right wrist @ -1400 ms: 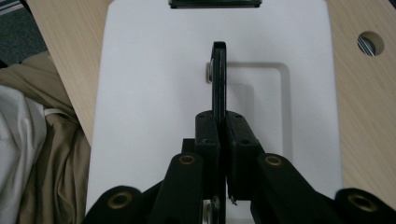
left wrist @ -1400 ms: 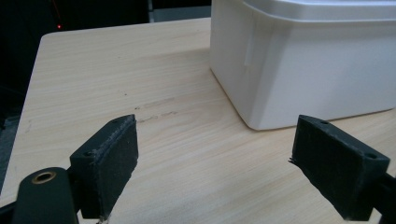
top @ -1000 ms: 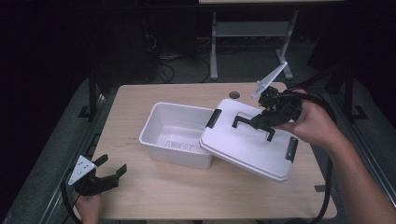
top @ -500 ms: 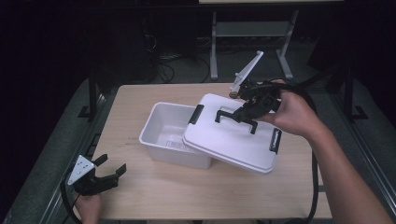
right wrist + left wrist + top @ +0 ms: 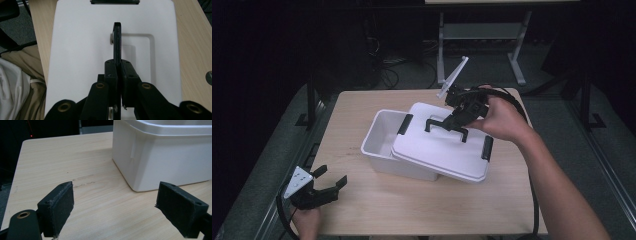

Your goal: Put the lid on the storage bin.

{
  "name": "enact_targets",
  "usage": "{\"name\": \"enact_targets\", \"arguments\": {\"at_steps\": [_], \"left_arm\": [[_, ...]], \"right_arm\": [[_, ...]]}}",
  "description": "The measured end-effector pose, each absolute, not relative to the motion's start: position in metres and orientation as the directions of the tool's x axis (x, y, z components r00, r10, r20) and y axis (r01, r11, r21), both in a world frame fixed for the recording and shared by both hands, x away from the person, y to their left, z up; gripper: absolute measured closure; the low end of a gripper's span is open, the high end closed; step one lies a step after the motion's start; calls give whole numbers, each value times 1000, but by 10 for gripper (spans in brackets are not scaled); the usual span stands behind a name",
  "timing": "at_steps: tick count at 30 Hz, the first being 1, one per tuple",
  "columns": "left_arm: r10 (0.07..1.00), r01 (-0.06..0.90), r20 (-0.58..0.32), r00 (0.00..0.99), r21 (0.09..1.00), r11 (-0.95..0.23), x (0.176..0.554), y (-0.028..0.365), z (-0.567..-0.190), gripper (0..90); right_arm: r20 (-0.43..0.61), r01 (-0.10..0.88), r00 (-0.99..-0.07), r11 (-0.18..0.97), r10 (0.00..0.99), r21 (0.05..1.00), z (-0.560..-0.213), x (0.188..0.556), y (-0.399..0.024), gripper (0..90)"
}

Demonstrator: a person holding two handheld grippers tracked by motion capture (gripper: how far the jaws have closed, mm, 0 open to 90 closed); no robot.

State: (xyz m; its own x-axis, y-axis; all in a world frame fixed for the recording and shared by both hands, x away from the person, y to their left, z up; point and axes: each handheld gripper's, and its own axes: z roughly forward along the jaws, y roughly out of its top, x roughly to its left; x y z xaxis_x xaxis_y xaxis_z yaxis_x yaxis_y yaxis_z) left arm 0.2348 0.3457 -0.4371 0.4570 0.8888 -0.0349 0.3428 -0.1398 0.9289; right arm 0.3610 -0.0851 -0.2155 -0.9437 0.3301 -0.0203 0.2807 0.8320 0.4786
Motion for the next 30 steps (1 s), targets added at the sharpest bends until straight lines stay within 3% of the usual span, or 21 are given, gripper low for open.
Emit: {"name": "enact_targets", "arguments": {"at_steps": [30], "left_arm": [[886, 337, -46, 462, 933, -128, 235, 346, -437, 136]], "right_arm": [[8, 251, -960, 846, 281, 471, -234, 392, -29, 846]]}}
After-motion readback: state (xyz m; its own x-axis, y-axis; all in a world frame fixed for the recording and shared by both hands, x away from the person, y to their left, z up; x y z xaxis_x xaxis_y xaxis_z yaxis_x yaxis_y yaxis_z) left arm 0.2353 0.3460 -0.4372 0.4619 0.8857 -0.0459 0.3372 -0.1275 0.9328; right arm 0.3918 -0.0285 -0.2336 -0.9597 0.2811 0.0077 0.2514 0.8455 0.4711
